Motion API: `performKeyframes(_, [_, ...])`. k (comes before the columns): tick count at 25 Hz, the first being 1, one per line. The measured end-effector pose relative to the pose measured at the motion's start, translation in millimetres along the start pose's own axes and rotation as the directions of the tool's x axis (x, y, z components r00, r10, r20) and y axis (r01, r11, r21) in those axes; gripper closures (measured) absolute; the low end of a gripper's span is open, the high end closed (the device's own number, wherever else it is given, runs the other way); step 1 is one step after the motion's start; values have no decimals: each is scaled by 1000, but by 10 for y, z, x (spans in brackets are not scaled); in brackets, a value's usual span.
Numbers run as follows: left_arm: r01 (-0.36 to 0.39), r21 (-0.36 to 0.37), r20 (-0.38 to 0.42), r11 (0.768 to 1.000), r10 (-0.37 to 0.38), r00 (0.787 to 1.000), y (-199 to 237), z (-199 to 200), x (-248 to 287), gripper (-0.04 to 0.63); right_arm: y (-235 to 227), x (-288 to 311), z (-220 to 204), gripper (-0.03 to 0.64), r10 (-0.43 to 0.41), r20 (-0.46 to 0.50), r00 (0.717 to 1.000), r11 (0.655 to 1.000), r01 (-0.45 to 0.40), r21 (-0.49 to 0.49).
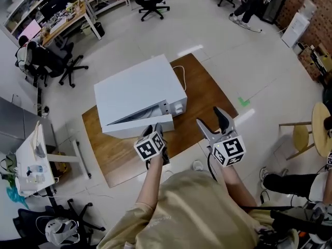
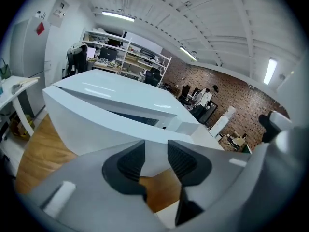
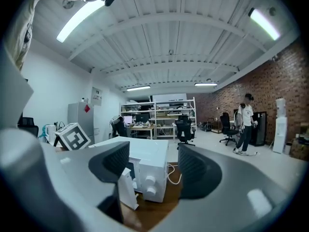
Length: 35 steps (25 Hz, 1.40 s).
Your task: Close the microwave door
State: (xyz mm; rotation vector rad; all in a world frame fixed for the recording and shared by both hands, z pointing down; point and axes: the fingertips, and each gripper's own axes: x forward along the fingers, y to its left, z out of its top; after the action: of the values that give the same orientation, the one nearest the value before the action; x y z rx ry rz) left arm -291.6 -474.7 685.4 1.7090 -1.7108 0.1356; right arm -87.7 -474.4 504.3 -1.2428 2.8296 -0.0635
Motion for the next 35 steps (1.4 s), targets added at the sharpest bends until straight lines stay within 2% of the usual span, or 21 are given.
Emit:
performKeyframes(2, [-64, 43, -10, 997, 64, 998, 95, 30, 160, 469, -9, -31, 36, 313, -5, -1, 1000, 1000, 5, -6])
performKeyframes(3, [-104, 64, -18, 993, 105, 994, 168, 35, 264, 529, -26, -47, 48, 313, -9, 0, 1000, 1000, 9, -9])
performKeyframes(4, [-136, 76, -20, 988, 138, 990, 241, 48, 363, 545, -50, -61, 53, 313, -14, 0, 1000, 1000, 14, -11])
performKeyframes(6, [-162, 53, -22, 985, 164, 986, 328, 98, 463, 571, -99, -86, 60, 313, -27, 0, 1000, 1000, 27, -15])
performKeyframes(8, [-165, 12, -30, 986, 165, 986, 341, 138, 440, 571, -144, -113, 98, 313, -44, 1, 999, 999, 44, -17])
performKeyframes(12, [-151, 24, -11, 988, 151, 988, 320, 176, 388, 571, -196, -149, 156, 313, -67, -3, 998, 998, 67, -1])
performKeyframes(17, [-130, -2, -50, 992, 129, 990, 284, 125, 492, 583, -103, -125, 74, 313, -15, -8, 1000, 1000, 15, -1])
performKeyframes(20, [-111, 79, -25, 991, 113, 993, 225, 71, 529, 584, -24, -92, -58, 313, 29, -22, 999, 1000, -29, 4])
performKeyframes(23, [-55, 145, 18, 988, 53, 998, 109, 170, 384, 566, 82, -29, -233, 314, 63, -45, 997, 998, -62, 28])
performKeyframes(25, [-20, 194, 49, 981, 11, 999, -10, 277, 195, 566, 95, 12, -454, 314, 75, -68, 995, 994, -70, 81])
performKeyframes(27, [-11, 245, 106, 969, -15, 994, -117, 435, 15, 563, 34, 52, -782, 318, 83, -106, 991, 983, -64, 172])
performKeyframes(28, [-14, 268, 138, 963, -24, 990, -163, 525, -63, 555, -11, 66, -976, 332, 91, -130, 987, 972, -59, 227])
performKeyframes(31, [-18, 318, 197, 948, -48, 979, -312, 752, -160, 549, -197, 94, -1562, 438, 131, -203, 970, 919, -42, 393])
performKeyframes(35, [-28, 351, 213, 936, -51, 976, -489, 947, -43, 539, -506, 162, -2100, 466, 165, -269, 949, 870, -11, 493])
